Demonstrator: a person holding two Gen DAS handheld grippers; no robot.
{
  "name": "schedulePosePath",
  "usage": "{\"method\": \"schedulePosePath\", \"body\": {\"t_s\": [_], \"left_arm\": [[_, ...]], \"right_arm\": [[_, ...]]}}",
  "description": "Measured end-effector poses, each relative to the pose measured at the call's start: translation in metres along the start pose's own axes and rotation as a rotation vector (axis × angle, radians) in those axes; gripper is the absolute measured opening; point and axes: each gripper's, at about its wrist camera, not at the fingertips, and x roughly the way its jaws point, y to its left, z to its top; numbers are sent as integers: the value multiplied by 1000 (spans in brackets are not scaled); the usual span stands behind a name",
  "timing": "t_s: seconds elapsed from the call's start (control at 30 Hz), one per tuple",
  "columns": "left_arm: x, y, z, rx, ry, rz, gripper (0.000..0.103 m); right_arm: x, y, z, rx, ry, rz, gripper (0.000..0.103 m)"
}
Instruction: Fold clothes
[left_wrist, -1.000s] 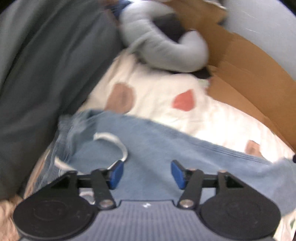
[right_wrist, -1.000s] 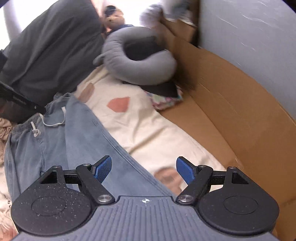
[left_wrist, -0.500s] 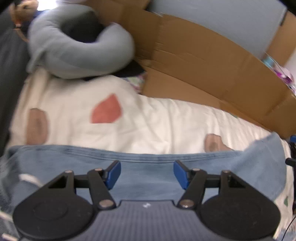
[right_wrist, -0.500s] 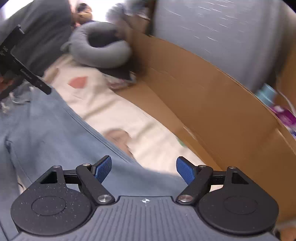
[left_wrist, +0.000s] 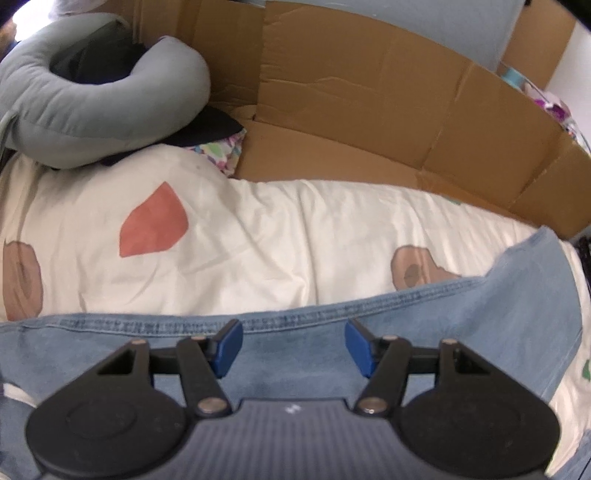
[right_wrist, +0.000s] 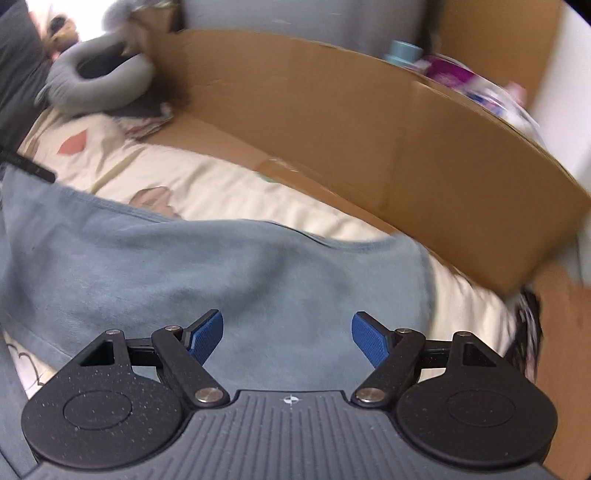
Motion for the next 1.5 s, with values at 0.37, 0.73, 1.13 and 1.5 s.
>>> {"method": "schedulePosePath", "body": {"t_s": [0.37, 0.73, 1.13, 1.5], "left_arm": [[-30, -10, -7, 58, 78, 8, 64], [-80, -38, 25, 79, 146, 110, 68], [-72, -29, 22, 92, 70, 86, 68], [-49, -15, -5, 93, 41, -3, 68]], "right_arm": [[7, -56, -63, 231, -26, 50, 82], [51, -75, -124, 715, -80, 268, 82], [57, -100, -121, 914, -272, 260, 82], [30, -112, -128, 1002, -216, 151, 63]]}}
